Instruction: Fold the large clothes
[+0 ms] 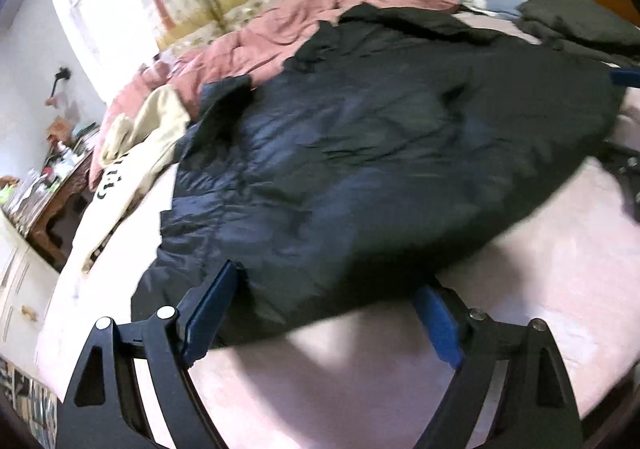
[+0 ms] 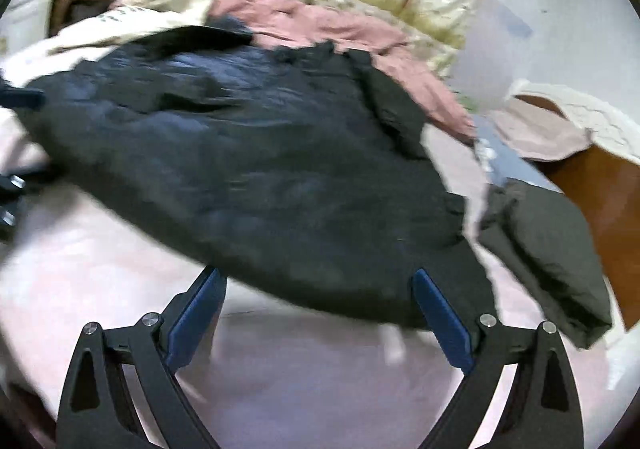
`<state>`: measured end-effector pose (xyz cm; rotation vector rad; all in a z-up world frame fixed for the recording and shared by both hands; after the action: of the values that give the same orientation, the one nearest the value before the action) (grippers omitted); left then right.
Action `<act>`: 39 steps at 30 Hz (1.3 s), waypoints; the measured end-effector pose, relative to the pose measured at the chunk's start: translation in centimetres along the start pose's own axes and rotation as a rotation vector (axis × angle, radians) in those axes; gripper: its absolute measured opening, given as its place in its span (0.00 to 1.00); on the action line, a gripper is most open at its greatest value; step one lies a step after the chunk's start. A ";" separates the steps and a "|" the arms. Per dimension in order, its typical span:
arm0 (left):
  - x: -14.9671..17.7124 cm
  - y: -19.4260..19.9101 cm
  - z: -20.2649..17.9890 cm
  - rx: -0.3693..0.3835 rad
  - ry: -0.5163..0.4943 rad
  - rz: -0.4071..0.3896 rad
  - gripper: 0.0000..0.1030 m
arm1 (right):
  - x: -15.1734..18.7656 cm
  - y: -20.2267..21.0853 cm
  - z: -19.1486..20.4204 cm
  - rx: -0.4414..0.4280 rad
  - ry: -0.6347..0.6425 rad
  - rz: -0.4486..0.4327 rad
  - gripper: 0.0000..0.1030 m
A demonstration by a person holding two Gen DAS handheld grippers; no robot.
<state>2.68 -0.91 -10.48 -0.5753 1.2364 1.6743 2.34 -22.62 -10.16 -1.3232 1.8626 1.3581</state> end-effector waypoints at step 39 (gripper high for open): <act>-3.8 -1.3 10.8 0.013 0.394 0.060 0.52 | -7.8 -0.1 -7.8 -0.237 -0.341 0.060 0.35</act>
<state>7.18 7.46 -3.92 -0.8986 1.5549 1.6490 6.91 -26.38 -0.90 -1.0647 1.5590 1.7558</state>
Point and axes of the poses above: each gripper's, at about its wrist camera, not at the fingertips, and y roughly against the way its jaws point, z to its left, x to its underside, the point moved 9 cm from there along -y, roughly the way its jaws point, and after that the axes turned 13 degrees about -z, right-handed, at the moved point
